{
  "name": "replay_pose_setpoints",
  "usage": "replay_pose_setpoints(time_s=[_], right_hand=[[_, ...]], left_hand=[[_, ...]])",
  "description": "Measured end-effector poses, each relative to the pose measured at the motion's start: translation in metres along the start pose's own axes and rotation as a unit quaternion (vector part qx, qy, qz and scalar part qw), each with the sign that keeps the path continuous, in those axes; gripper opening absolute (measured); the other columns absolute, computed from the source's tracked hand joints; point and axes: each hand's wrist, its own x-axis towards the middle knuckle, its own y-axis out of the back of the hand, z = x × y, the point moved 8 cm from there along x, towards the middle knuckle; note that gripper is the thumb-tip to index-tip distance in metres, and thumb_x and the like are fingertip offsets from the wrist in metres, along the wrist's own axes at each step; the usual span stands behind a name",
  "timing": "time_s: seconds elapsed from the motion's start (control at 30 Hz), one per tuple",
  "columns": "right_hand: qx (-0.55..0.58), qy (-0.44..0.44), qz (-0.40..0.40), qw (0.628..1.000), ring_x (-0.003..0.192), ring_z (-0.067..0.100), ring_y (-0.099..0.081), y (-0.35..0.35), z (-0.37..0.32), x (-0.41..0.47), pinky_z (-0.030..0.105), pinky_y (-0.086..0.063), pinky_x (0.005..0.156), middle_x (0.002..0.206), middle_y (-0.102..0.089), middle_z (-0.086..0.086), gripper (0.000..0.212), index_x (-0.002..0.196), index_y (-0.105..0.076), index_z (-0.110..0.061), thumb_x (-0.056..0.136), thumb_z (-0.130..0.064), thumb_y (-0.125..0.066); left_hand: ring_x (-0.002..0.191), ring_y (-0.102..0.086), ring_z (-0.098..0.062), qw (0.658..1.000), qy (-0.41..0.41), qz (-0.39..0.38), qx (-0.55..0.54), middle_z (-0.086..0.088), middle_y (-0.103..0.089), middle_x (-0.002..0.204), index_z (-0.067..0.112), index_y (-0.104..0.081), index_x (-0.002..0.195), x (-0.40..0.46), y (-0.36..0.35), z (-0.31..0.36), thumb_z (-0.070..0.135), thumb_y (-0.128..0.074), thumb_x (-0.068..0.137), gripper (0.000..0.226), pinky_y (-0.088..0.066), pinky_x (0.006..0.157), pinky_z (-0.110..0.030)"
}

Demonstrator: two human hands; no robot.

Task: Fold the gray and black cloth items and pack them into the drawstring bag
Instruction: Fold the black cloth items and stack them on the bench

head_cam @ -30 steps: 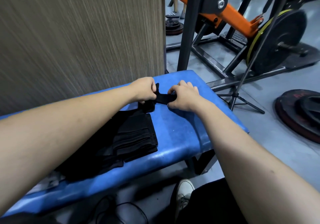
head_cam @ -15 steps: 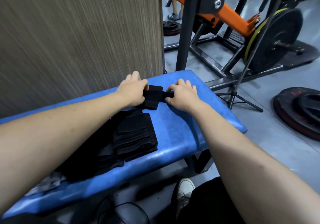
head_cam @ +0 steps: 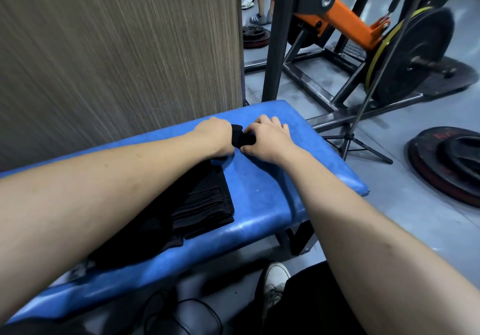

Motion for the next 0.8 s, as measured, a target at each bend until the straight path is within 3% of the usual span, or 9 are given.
replay_pose_setpoints(time_s=[0.1,0.2,0.3,0.43,0.57,0.63,0.7,0.73,0.8], right_hand=[[0.001,-0.002,0.019,1.0,0.114,0.025,-0.04,0.002,-0.001,-0.001,0.038,-0.031,0.096,0.118,-0.049,0.0,0.05,0.126,-0.058,-0.027,0.083,-0.051,-0.068],[0.001,0.001,0.051,0.999,0.111,0.023,-0.043,0.001,-0.009,-0.002,0.038,-0.032,0.093,0.11,-0.048,-0.002,0.045,0.118,-0.057,-0.028,0.082,-0.053,-0.068],[0.001,0.014,0.068,0.998,0.107,0.024,-0.044,-0.004,-0.021,-0.001,0.038,-0.032,0.089,0.104,-0.046,-0.001,0.039,0.11,-0.058,-0.025,0.085,-0.054,-0.065],[0.053,0.027,0.081,0.995,0.105,0.027,-0.044,-0.004,-0.033,0.002,0.039,-0.035,0.09,0.104,-0.045,0.001,0.034,0.121,-0.058,-0.026,0.091,-0.042,-0.06],[0.205,0.058,0.08,0.974,0.111,0.03,-0.049,-0.003,-0.039,0.005,0.04,-0.042,0.1,0.12,-0.049,0.007,0.036,0.123,-0.06,-0.028,0.09,-0.015,-0.058],[0.299,0.049,0.069,0.95,0.112,0.019,-0.048,0.002,-0.039,0.002,0.022,-0.037,0.102,0.123,-0.049,0.009,0.033,0.121,-0.061,-0.024,0.092,-0.009,-0.056],[0.366,0.013,0.064,0.929,0.102,0.008,-0.048,0.007,-0.033,-0.003,0.004,-0.035,0.089,0.12,-0.051,0.007,0.026,0.119,-0.059,-0.018,0.094,-0.01,-0.057],[0.394,-0.017,0.056,0.917,0.093,0.006,-0.05,0.008,-0.029,-0.006,0.002,-0.038,0.08,0.112,-0.053,0.003,0.023,0.117,-0.057,-0.018,0.095,-0.013,-0.058],[0.469,-0.074,0.033,0.88,0.078,0.011,-0.057,0.004,-0.019,-0.01,0.017,-0.049,0.072,0.098,-0.059,0.002,0.021,0.111,-0.053,-0.02,0.092,-0.018,-0.063]], left_hand=[[0.084,-0.052,-0.029,0.998,0.016,0.02,-0.056,-0.018,-0.057,0.111,0.002,-0.05,0.108,0.0,0.004,-0.014,0.016,-0.057,0.09,0.024,-0.038,0.062,-0.033],[0.08,-0.053,-0.027,0.994,0.022,0.015,-0.111,-0.015,-0.061,0.1,0.002,-0.052,0.103,0.0,0.008,-0.025,0.017,-0.053,0.09,0.02,-0.036,0.057,-0.032],[0.094,-0.058,-0.031,0.987,0.02,0.016,-0.159,-0.013,-0.063,0.102,0.003,-0.053,0.108,-0.004,0.012,-0.03,0.016,-0.051,0.091,0.022,-0.041,0.068,-0.033],[0.084,-0.059,-0.028,0.962,0.012,0.015,-0.274,-0.006,-0.059,0.09,0.006,-0.046,0.113,-0.009,0.014,-0.033,0.016,-0.064,0.081,0.038,-0.044,0.066,-0.034],[0.091,-0.066,-0.023,0.932,0.035,0.036,-0.36,-0.006,-0.067,0.1,0.012,-0.048,0.113,-0.009,0.021,-0.041,0.036,-0.07,0.075,0.049,-0.056,0.084,-0.043],[0.092,-0.066,-0.025,0.933,0.036,0.08,-0.35,-0.009,-0.069,0.099,0.01,-0.056,0.105,-0.007,0.03,-0.045,0.032,-0.068,0.082,0.034,-0.055,0.083,-0.042],[0.09,-0.066,-0.027,0.919,0.042,0.103,-0.378,-0.009,-0.069,0.095,0.013,-0.056,0.097,-0.006,0.034,-0.049,0.021,-0.065,0.084,0.018,-0.053,0.079,-0.041],[0.086,-0.065,-0.025,0.911,0.042,0.099,-0.398,-0.008,-0.068,0.092,0.014,-0.055,0.095,-0.007,0.033,-0.048,0.017,-0.064,0.084,0.014,-0.052,0.077,-0.04],[0.081,-0.06,-0.021,0.895,0.034,0.079,-0.437,-0.007,-0.064,0.088,0.016,-0.052,0.091,-0.009,0.03,-0.044,0.013,-0.063,0.086,0.012,-0.05,0.073,-0.037]])
